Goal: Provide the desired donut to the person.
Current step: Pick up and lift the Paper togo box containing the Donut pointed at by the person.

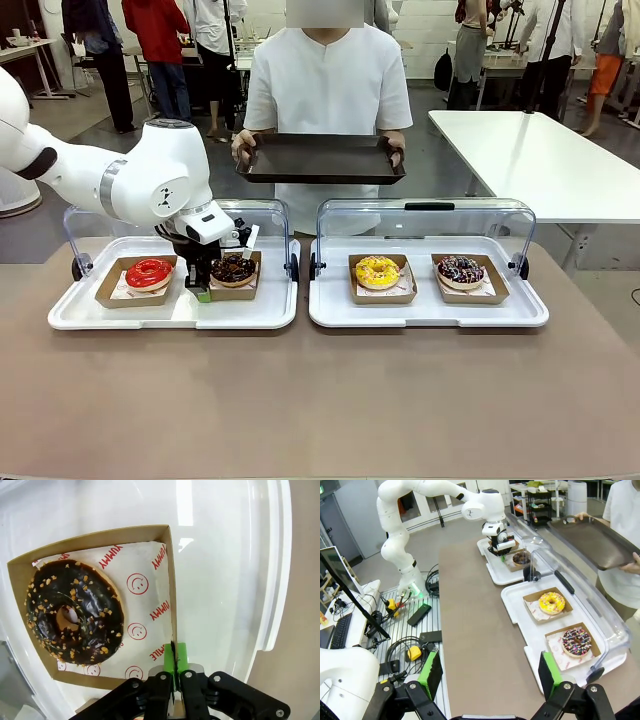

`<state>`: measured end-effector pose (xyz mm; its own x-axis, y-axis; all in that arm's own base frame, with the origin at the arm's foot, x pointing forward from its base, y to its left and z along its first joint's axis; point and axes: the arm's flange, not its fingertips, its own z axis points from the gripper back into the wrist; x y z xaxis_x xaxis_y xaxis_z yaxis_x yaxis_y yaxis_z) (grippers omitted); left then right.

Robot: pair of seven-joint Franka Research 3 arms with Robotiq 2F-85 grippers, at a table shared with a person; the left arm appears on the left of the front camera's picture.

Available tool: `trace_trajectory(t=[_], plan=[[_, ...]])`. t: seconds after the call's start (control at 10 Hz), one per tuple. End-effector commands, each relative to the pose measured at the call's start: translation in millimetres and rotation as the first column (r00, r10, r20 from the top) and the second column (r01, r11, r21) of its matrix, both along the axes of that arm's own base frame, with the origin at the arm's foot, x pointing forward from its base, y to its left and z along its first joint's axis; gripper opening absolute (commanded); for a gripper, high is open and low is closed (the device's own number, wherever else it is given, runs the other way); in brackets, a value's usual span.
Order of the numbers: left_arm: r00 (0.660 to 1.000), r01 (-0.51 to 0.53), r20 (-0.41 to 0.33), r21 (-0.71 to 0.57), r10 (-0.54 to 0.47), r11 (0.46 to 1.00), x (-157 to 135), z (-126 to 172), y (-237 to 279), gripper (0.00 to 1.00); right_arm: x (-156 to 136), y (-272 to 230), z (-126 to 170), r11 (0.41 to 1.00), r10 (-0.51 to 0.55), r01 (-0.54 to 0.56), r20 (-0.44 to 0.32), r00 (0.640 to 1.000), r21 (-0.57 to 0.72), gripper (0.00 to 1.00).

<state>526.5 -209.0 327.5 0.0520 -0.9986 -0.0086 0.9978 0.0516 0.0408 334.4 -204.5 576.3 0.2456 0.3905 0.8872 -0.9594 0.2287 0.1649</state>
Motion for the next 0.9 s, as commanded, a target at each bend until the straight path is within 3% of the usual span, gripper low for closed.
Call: trace_trajectory(t=[0.0, 0.4, 0.7, 0.8], plan=[[0.999, 0.029, -0.019, 0.006, -0.028, 1.0, -2.0, 5.7, 5.3, 0.0, -0.8, 0.2, -0.2, 1.0, 0.005, -0.005, 0.009, 1.0, 0.009, 1.0], [1.0, 0.011, 0.012, 0.032, -0.012, 0.999, -71.7, 79.3, 22.8, 0.0, -0.8, 0.2, -0.2, 1.0, 0.005, -0.005, 0.009, 1.0, 0.009, 1.0], [0.992, 0.094, -0.083, -0.029, -0.096, 0.995, -142.0, 142.0, 34.7, 0.0, -0.8, 0.2, -0.2, 1.0, 0.005, -0.005, 0.009, 1.0, 0.009, 1.0], [0.992, 0.1, -0.073, -0.017, -0.101, 0.995, -157.5, 160.9, 35.1, 0.0, -0.8, 0.2, -0.2, 1.0, 0.005, -0.005, 0.009, 1.0, 0.009, 1.0]])
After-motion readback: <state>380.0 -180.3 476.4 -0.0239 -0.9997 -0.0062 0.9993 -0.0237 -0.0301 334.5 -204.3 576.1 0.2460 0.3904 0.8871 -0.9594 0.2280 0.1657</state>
